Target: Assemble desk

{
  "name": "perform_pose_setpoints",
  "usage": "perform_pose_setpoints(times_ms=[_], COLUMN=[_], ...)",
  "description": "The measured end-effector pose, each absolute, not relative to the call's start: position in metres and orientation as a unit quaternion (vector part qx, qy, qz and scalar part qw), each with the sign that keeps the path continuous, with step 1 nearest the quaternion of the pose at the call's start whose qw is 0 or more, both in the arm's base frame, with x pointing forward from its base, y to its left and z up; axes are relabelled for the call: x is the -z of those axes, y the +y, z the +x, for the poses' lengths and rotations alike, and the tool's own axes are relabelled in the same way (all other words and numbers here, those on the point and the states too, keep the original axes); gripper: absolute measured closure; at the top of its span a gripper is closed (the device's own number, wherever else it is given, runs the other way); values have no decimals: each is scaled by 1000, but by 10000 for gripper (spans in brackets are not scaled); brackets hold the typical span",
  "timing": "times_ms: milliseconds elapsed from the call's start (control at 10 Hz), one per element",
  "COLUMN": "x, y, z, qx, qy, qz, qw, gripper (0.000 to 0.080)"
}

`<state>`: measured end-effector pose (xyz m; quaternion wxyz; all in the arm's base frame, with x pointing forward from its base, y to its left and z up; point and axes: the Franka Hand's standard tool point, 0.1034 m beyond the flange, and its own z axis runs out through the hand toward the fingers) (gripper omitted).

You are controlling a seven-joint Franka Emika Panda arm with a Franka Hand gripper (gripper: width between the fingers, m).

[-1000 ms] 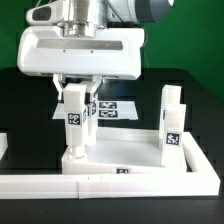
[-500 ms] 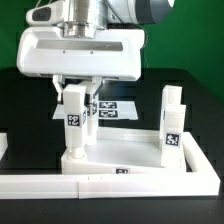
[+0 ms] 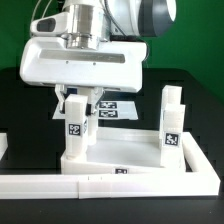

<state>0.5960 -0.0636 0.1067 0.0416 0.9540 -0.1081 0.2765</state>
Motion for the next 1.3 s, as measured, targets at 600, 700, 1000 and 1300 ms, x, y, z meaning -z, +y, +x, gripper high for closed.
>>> perform_pose_setpoints(times_ms=[600, 700, 1000, 1300], x=[-110, -110, -110, -124], y=[-63, -63, -63, -70], z=[597, 597, 597, 599], qx=[-292, -292, -292, -257], qy=[-106, -106, -106, -108], qz=[949, 949, 949, 960], qw=[48, 48, 48, 21], gripper=[292, 176, 152, 151])
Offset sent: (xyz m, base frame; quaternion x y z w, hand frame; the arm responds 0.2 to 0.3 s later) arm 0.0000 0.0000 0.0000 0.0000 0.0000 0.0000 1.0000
